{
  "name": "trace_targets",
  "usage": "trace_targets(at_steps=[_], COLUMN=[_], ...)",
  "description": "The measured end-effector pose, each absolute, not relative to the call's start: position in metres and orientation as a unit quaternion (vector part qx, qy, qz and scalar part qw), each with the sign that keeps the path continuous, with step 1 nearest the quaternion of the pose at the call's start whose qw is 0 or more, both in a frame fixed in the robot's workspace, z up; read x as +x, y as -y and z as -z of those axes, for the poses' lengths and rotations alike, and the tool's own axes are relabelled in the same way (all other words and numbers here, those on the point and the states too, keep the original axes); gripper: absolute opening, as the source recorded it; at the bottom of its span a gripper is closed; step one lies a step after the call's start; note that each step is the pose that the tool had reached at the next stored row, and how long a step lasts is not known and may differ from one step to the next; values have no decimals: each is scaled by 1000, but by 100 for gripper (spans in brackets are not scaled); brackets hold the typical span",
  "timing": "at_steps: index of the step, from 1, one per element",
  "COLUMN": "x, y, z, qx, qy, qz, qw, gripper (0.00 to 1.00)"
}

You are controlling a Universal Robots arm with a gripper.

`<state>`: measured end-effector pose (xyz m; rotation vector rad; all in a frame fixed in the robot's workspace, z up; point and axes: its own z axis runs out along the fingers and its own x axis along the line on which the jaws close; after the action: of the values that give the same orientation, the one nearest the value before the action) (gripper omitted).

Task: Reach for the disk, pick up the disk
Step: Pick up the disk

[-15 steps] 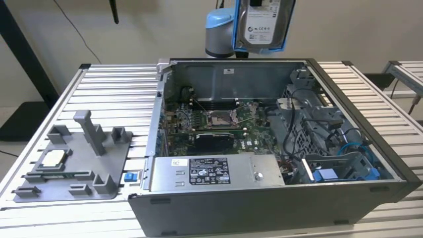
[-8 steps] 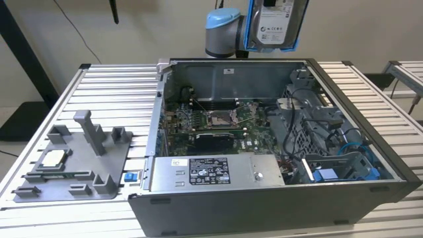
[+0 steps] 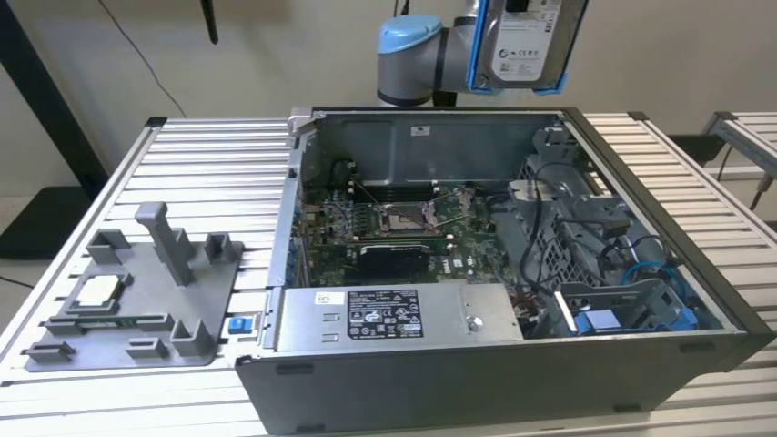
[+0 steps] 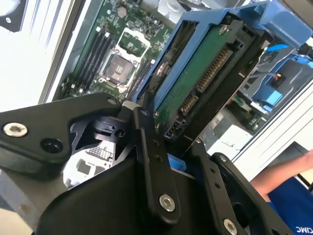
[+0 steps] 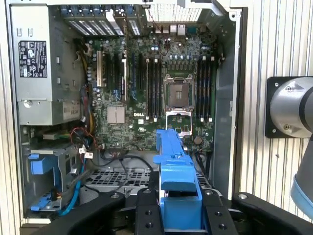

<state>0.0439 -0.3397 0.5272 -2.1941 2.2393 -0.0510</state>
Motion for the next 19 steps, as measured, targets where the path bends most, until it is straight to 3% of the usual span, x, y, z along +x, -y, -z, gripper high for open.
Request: trace_targets(at_steps=[19], x=[92], y=[340], z=[-527], qx=[-700], qy=[-714], qz=[16], qw=[3], gripper=[0])
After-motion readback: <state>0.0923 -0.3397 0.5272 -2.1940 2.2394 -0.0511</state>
